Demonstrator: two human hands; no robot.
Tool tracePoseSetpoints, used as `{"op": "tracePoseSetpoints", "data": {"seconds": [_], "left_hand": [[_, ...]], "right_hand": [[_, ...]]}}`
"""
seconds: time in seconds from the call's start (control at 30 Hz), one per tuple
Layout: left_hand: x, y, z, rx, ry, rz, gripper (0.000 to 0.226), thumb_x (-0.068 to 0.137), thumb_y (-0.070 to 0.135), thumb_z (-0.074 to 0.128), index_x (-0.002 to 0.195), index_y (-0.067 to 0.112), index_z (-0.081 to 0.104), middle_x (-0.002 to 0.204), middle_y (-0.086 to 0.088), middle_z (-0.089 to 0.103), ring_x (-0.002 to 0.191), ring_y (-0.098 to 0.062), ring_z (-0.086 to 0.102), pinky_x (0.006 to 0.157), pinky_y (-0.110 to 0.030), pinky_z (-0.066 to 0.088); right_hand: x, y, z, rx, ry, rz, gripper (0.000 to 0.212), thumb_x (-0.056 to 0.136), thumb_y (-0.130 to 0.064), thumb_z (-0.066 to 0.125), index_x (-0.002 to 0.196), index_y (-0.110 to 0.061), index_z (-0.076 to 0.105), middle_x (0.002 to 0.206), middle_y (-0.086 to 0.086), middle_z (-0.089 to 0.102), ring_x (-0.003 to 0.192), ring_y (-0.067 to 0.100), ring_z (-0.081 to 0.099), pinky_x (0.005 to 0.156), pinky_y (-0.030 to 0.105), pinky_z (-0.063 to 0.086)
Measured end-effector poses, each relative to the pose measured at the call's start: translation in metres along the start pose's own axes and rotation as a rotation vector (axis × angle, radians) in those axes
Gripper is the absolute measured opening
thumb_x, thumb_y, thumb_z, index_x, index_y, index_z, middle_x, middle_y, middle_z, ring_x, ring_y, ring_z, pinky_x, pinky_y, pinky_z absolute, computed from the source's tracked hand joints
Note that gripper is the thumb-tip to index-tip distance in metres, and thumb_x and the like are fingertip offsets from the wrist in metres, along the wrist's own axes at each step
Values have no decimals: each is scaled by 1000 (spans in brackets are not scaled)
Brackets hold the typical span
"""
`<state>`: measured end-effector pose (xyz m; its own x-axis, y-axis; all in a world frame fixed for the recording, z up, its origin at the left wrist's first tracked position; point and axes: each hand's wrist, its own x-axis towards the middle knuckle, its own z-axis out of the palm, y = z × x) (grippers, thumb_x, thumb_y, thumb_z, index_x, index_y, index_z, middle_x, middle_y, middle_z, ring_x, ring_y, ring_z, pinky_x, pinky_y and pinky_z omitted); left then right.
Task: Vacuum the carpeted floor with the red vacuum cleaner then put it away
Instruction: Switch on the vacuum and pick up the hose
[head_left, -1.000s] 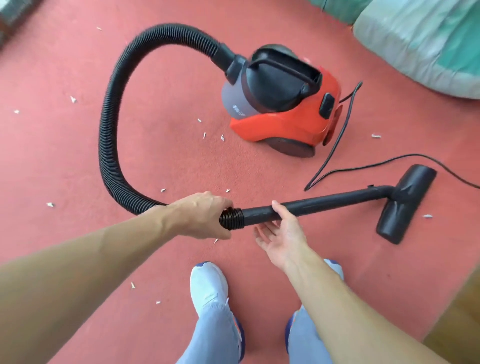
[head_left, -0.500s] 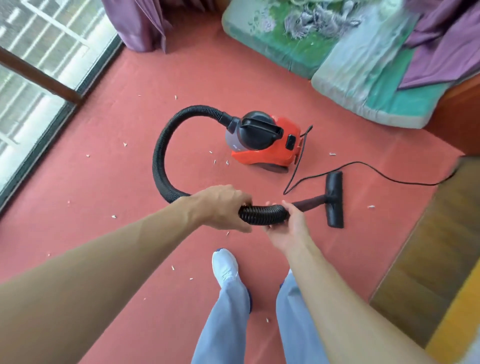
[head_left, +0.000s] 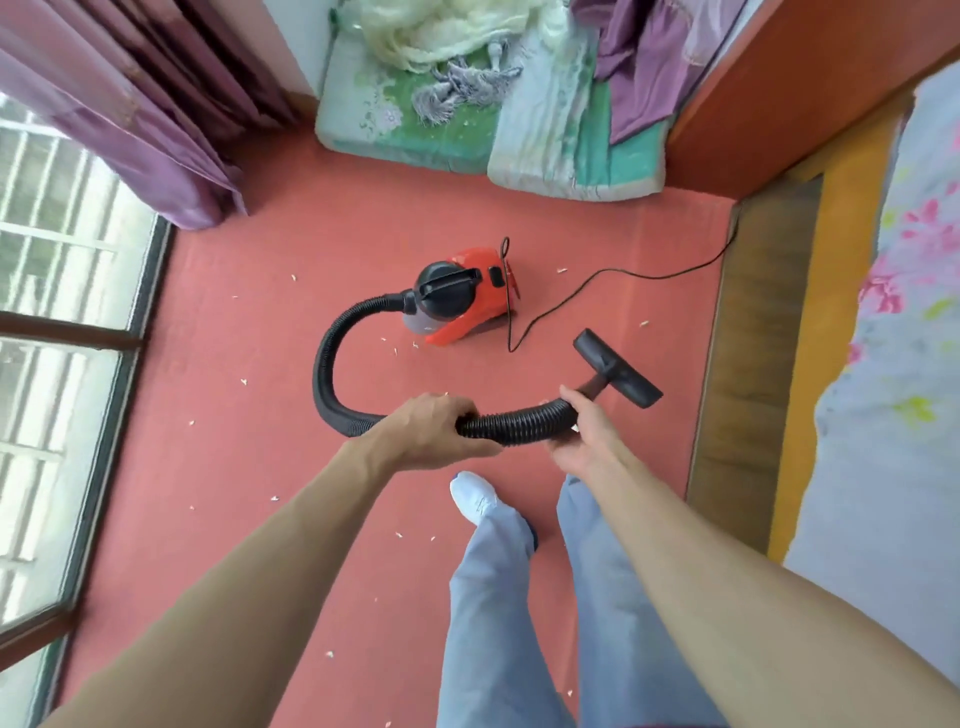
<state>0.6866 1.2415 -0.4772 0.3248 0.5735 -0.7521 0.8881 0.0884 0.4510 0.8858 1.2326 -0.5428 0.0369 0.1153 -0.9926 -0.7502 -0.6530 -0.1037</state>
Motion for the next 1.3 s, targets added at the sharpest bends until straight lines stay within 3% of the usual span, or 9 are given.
{"op": "tracePoseSetpoints", "data": {"seconds": [0.3,0.53,0.67,0.83,0.93,1.0,1.13,1.3], "left_hand": [[-63,27,-55,95,25,114,36,80,47,73,97,16,64,79,0,61,79,-22,59,66,-33,45],[-80,33,-106,375,-27,210,28,77,40,75,85,24,53,72,10,48,78,-19,52,66,-32,43],[-77,37,-130,410,-38,230,24,80,37,73,90,22,57,77,5,53,77,-18,50,61,-28,33],[-61,30,-162,389,-98,254,25,80,31,75,97,16,64,69,12,45,64,-6,43,50,-17,26],[-46,18,-176,411,-85,286,22,78,30,74,91,21,60,68,13,45,68,-12,47,50,-18,28],[-37,15,-183,443,-94,321,23,77,31,74,88,25,55,69,13,45,72,-15,48,51,-20,30],[-19,17,-195,440,-146,382,26,78,33,72,98,19,64,76,8,53,76,-16,52,56,-24,34],[1,33,-209,447,-197,464,27,83,41,69,99,20,64,82,3,59,76,-17,52,64,-30,38]], "right_hand": [[-91,8,3,-50,37,-52,24,90,-21,69,95,-5,52,86,12,55,73,21,55,62,31,51],[-120,21,16,26,32,-102,37,85,-21,73,115,-6,57,94,12,63,74,20,60,49,25,54],[-125,14,35,42,13,-119,20,88,-20,70,94,-5,58,85,11,60,71,19,57,75,31,54],[-120,10,60,108,29,-87,34,87,-18,72,112,-6,53,84,10,55,70,18,54,61,30,49],[-118,7,78,138,43,-68,36,87,-19,71,115,-6,52,82,11,55,65,18,53,56,29,47],[-118,4,86,182,50,-50,32,88,-18,69,113,-7,52,81,11,55,64,18,53,55,30,46],[-117,-2,89,264,88,-29,17,91,-18,65,97,-8,54,82,10,53,68,18,52,58,29,45],[-116,-10,89,398,166,-70,17,90,-18,68,88,-8,54,75,7,51,57,15,51,62,29,48]]}}
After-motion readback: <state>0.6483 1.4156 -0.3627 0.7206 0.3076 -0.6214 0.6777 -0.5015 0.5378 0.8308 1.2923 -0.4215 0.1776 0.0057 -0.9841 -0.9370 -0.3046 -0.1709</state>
